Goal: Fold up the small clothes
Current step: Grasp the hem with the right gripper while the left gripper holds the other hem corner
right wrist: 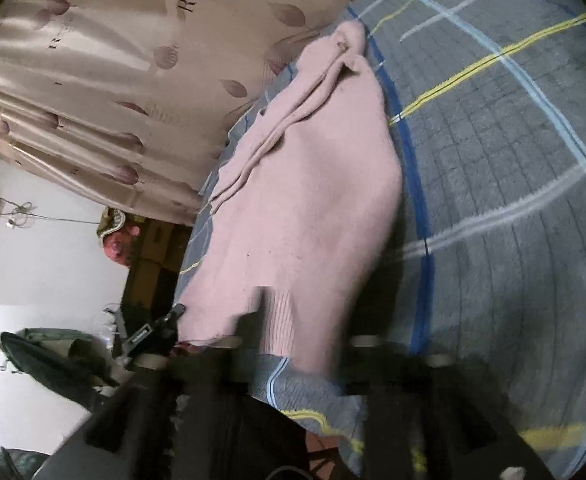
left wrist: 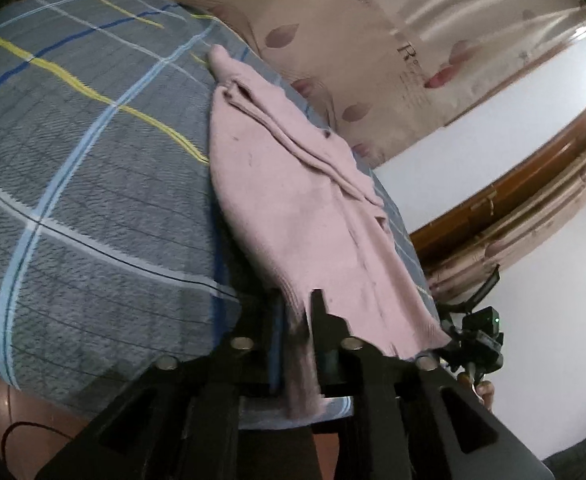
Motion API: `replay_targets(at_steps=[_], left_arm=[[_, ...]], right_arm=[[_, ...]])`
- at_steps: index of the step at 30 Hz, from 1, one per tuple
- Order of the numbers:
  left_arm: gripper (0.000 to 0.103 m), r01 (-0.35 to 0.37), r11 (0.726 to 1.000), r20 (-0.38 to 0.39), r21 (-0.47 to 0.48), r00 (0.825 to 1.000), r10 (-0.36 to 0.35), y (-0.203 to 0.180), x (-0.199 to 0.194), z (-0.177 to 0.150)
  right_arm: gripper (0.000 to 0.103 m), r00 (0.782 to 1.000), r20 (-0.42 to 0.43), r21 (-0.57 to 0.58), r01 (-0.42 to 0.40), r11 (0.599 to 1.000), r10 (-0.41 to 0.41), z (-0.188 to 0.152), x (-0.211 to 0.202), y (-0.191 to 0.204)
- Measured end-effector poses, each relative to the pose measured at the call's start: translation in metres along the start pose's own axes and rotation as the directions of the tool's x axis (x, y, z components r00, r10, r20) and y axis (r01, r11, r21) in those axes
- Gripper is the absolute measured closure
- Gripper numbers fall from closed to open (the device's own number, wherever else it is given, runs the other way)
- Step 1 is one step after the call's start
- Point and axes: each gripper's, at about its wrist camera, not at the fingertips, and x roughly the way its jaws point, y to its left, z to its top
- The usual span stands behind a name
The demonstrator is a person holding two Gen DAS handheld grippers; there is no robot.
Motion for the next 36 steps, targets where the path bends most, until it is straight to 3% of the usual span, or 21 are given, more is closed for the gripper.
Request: replay_targets(at_steps=[1, 3, 7, 9, 10, 11, 12, 13, 14, 22, 30, 36], left_arm=[[0.066, -0.001, 1.0, 0.002, -0.01, 1.0, 0.001, 0.002, 0.0, 0.001], [0.05, -0.015, 1.0, 0.006, -0.014, 1.0, 0.015, 0.005, 0.001, 0.003], [0.048, -0.021, 1.0, -0.032, -0.005, 0.999, 0.021, 0.005, 0.014, 0.008], [0.048, -0.014, 1.0, -0.047, -0.006, 0.999, 0.013, 0.005, 0.021, 0.01], [0.048, -0.012, 1.0, -0.048, 0.0, 0.999, 0.012, 0.004, 0.023, 0.012], [0.048, -0.009, 1.0, -0.05, 0.009, 0.999, 0.01, 0.002, 0.025, 0.013], [0.055, -0.016, 1.0, -0.054, 0.0, 0.998, 0.016, 0.003, 0.028, 0.015], [0.089, -0.017, 1.0, -0.057, -0.02, 0.998, 0.016, 0.005, 0.029, 0.015], [0.097, -0.007, 0.999, -0.075, -0.049, 0.997, 0.004, 0.008, 0.032, 0.015], [0.098, 0.094, 0.996, -0.015, 0.006, 0.995, -0.094, -0.025, 0.012, 0.018], [0.098, 0.128, 0.991, 0.055, -0.028, 0.99, -0.127, -0.016, -0.007, 0.022], [0.098, 0.144, 0.989, 0.061, -0.034, 0.988, -0.142, -0.018, -0.007, 0.025]], right_arm=[[0.034, 1.0, -0.005, 0.001, 0.006, 1.0, -0.006, 0.005, 0.001, -0.002], [0.033, 1.0, -0.031, -0.001, 0.0, 1.0, 0.0, 0.016, 0.007, -0.005], [0.036, 0.997, -0.075, 0.015, -0.008, 1.0, 0.009, 0.038, 0.018, -0.014], [0.065, 0.994, -0.107, 0.022, 0.0, 1.0, 0.002, 0.044, 0.027, -0.018], [0.09, 0.992, -0.124, 0.013, 0.02, 1.0, -0.019, 0.045, 0.031, -0.018], [0.091, 0.991, -0.128, 0.0, 0.048, 0.999, -0.048, 0.045, 0.033, -0.018], [0.091, 0.991, -0.119, -0.011, 0.063, 0.998, -0.064, 0.043, 0.034, -0.017], [0.092, 0.991, -0.113, -0.021, 0.064, 0.998, -0.066, 0.041, 0.034, -0.014], [0.092, 0.994, -0.091, -0.044, 0.059, 0.997, -0.063, 0.038, 0.03, -0.007], [0.094, 0.995, 0.068, -0.052, -0.063, 0.997, 0.067, 0.037, -0.008, 0.023], [0.095, 0.98, 0.13, -0.015, -0.148, 0.989, 0.149, 0.03, -0.013, 0.029], [0.095, 0.974, 0.157, 0.0, -0.166, 0.986, 0.164, 0.027, -0.023, 0.029]])
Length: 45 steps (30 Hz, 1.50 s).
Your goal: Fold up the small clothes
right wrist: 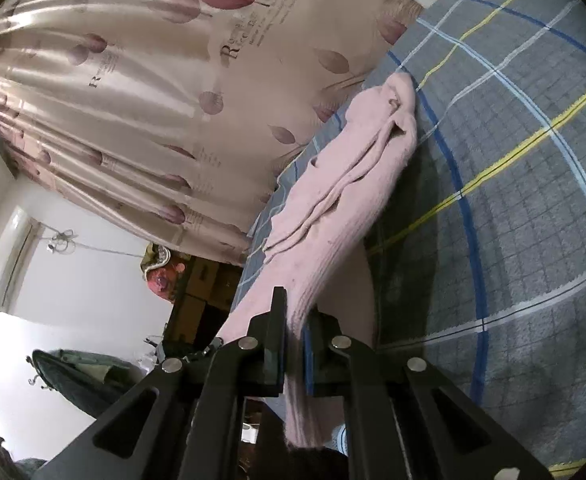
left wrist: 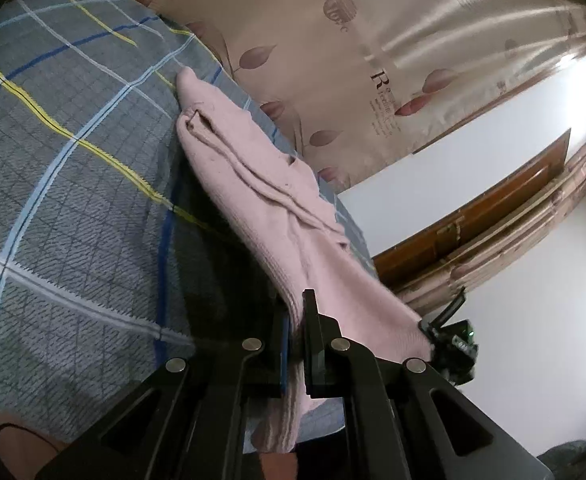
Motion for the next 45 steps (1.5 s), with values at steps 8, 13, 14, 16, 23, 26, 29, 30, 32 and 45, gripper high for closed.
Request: replay_targets(at_steps=[8, 13, 14, 16, 23, 26, 29, 30, 32, 45], left_arm=[[0.098, 0.098, 0.993, 0.079, -0.069, 0.993, -0.093, -0.008, 0.01, 0.041], [0.098, 0.138, 0.979, 0.16, -0.152, 0.981, -0.113, 0.002, 0.023, 0.085], [0.098, 0.139, 0.978, 0.176, -0.157, 0.978, -0.11, 0.003, 0.026, 0.094], [0.098, 0.13, 0.979, 0.208, -0.158, 0.973, -0.096, 0.006, 0.034, 0.117], [0.098, 0.082, 0.974, 0.255, -0.213, 0.967, -0.025, 0.029, 0.075, 0.173], [0.098, 0.042, 0.969, 0.269, -0.245, 0.963, 0.026, 0.044, 0.096, 0.194], [0.098, 0.01, 0.957, 0.277, -0.288, 0.958, 0.073, 0.063, 0.114, 0.207], [0.098, -0.001, 0.953, 0.273, -0.302, 0.958, 0.087, 0.069, 0.122, 0.213], [0.098, -0.022, 0.946, 0.269, -0.325, 0.956, 0.115, 0.077, 0.132, 0.219], [0.044, -0.042, 0.928, 0.353, -0.371, 0.918, 0.183, 0.097, 0.127, 0.241]], right_arm=[[0.095, 0.999, 0.021, -0.006, -0.047, 0.999, 0.047, 0.039, 0.01, 0.015], [0.095, 0.999, 0.027, -0.004, -0.035, 0.999, 0.035, 0.088, 0.033, 0.018], [0.095, 0.999, 0.027, 0.003, -0.032, 0.999, 0.032, 0.096, 0.038, 0.017], [0.095, 1.0, 0.029, 0.018, -0.012, 1.0, 0.011, 0.116, 0.048, 0.013], [0.095, 0.997, 0.033, 0.095, 0.069, 0.993, -0.072, 0.188, 0.09, -0.025], [0.095, 0.995, 0.033, 0.127, 0.094, 0.987, -0.099, 0.209, 0.107, -0.041], [0.095, 0.992, 0.03, 0.157, 0.12, 0.98, -0.127, 0.225, 0.127, -0.06], [0.095, 0.991, 0.023, 0.174, 0.129, 0.976, -0.135, 0.23, 0.136, -0.068], [0.095, 0.989, 0.017, 0.189, 0.139, 0.972, -0.145, 0.236, 0.148, -0.078], [0.035, 0.972, 0.228, 0.394, -0.151, 0.907, 0.062, 0.234, 0.138, -0.141]])
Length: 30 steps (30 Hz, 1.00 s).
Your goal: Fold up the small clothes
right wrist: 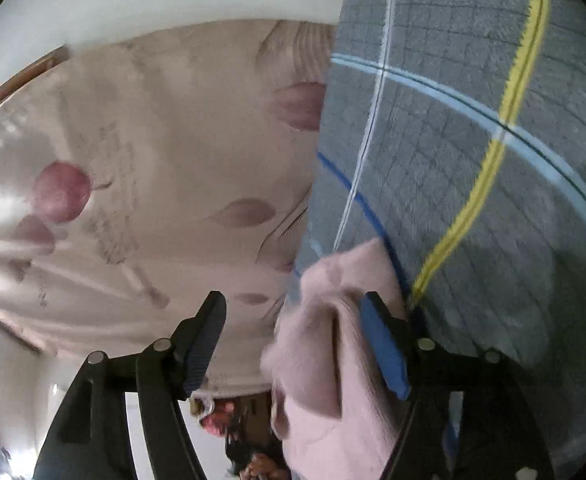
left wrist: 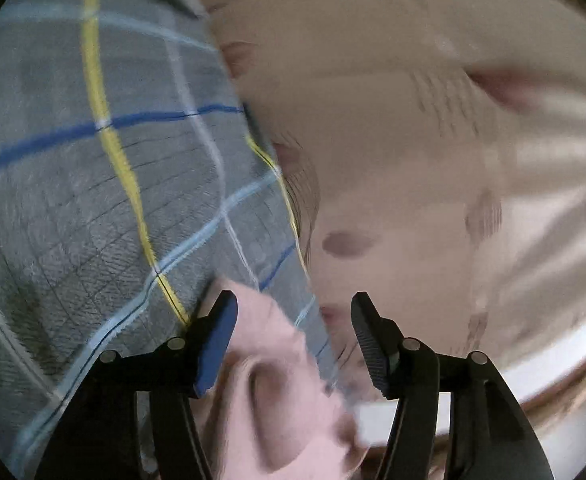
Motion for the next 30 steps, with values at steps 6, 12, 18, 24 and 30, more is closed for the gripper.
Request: replay_targets(at_steps=[6, 12, 18, 24, 30], left_arm=[[0.044, -0.007, 0.945, -0.259, 0.327, 0.961, 0.096, -0.042, -0.006, -0.043], [0.042, -0.032, 0.949, -0.477, 0.314, 0.859, 0.187, -0.042, 0.031, -0.082], [0.041, -0.036, 0.977, -0.576, 0.211, 0.803, 0.154, -0.034, 0.089, -0.076], [0.04, 0.064, 0.997, -0.247, 0.033, 0.968, -0.054, -0.03, 0.091, -0.021], [0.04, -0.033, 0.999, 0.086, -0.021, 0.996, 0.034, -0.002, 0.038, 0.018]], right_arm=[[0.034, 0.977, -0.206, -0.229, 0.006, 0.973, -0.054, -0.05, 0.002, 0.024], [0.034, 0.91, -0.316, -0.44, 0.108, 0.891, -0.267, -0.083, 0.048, 0.055], [0.035, 0.833, -0.368, -0.519, 0.184, 0.835, -0.413, -0.079, 0.09, 0.066], [0.035, 0.963, -0.124, -0.435, 0.164, 0.885, -0.239, -0.027, 0.087, 0.084], [0.034, 0.996, -0.049, -0.259, 0.065, 0.964, -0.08, -0.016, 0.043, 0.049]])
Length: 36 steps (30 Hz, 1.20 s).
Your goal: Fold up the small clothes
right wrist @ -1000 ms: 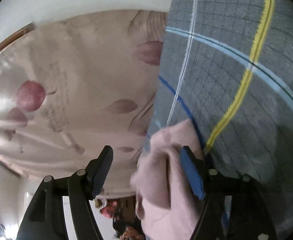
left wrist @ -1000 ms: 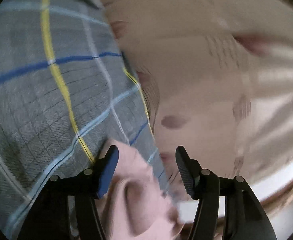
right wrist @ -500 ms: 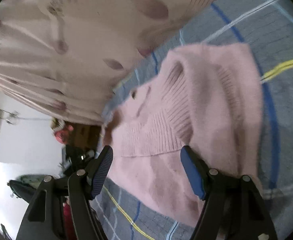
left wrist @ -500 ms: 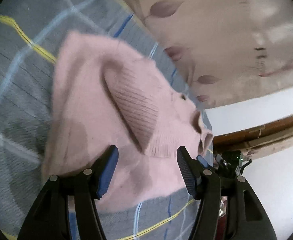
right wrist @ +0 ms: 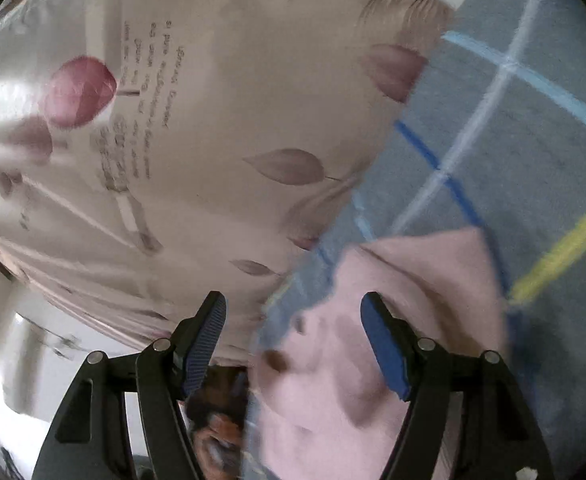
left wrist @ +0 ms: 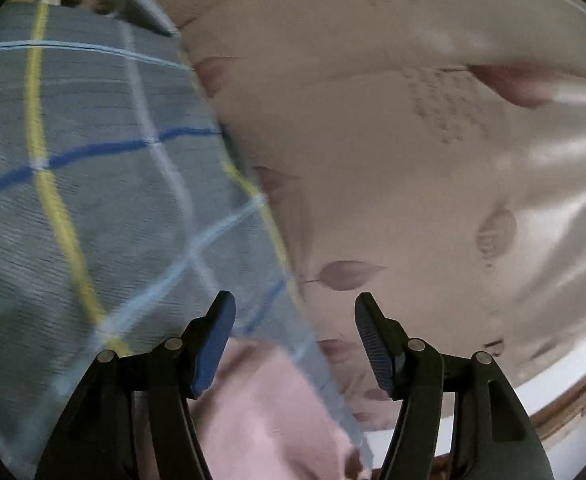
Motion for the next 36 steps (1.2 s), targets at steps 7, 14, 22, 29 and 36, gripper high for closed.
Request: replay_targets(at_steps=[7, 14, 22, 29, 36], left_arm=[[0.04, 0.002, 0.967, -0.314, 0.254, 0.946, 0.081, -0.015, -0.007, -0.035], [0.037, -0.068, 0.981, -0.372, 0.183, 0.919, 0.133, -0.019, 0.046, -0.058], [0.037, -0.117, 0.984, -0.109, 0.132, 0.985, 0.132, 0.007, 0.004, -0.022], [0.037, -0.053, 0.965, -0.332, 0.258, 0.933, 0.14, -0.017, 0.001, -0.046], [0.033, -0.027, 0.942, -0.491, 0.335, 0.848, 0.199, -0.05, 0.078, -0.101]], right_arm=[[0.034, 0.956, -0.274, -0.232, 0.037, 0.972, -0.102, -0.046, 0.012, 0.016], [0.035, 0.947, -0.248, -0.344, 0.112, 0.932, -0.206, -0.025, 0.073, 0.052], [0.034, 0.999, -0.03, -0.137, 0.024, 0.99, -0.029, 0.006, 0.024, 0.031], [0.034, 0.953, -0.297, -0.267, -0.028, 0.963, -0.055, -0.057, 0.01, 0.024], [0.034, 0.879, -0.418, -0.397, 0.05, 0.916, -0.23, -0.061, 0.099, 0.052]])
